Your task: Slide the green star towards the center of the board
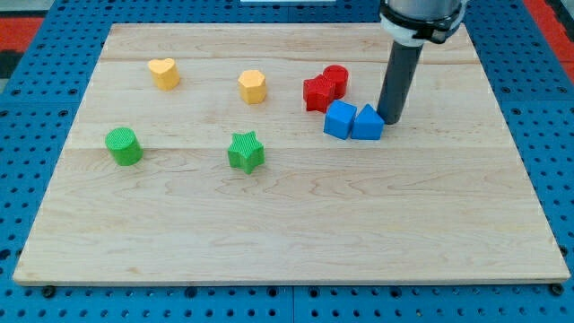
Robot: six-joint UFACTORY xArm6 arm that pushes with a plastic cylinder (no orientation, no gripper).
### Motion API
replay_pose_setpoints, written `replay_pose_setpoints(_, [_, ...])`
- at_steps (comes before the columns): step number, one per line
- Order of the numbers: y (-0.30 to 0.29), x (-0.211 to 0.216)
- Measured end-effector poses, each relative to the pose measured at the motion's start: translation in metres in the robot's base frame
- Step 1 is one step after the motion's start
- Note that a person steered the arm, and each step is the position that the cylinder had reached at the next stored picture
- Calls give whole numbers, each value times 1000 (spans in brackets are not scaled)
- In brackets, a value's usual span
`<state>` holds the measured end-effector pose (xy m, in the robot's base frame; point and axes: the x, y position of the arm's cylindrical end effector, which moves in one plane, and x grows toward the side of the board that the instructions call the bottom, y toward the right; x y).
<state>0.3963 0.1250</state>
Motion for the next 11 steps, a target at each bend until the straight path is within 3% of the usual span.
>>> replay_pose_setpoints(3, [-8,5])
replay_pose_setpoints(4, [25,31])
replay_pose_setpoints(5, [36,87])
replay_pose_setpoints(6, [12,121])
replay_pose_setpoints(7, [-38,123])
replay_pose_setpoints(9, [-126,101])
replay_pose_setpoints(11, [-171,81])
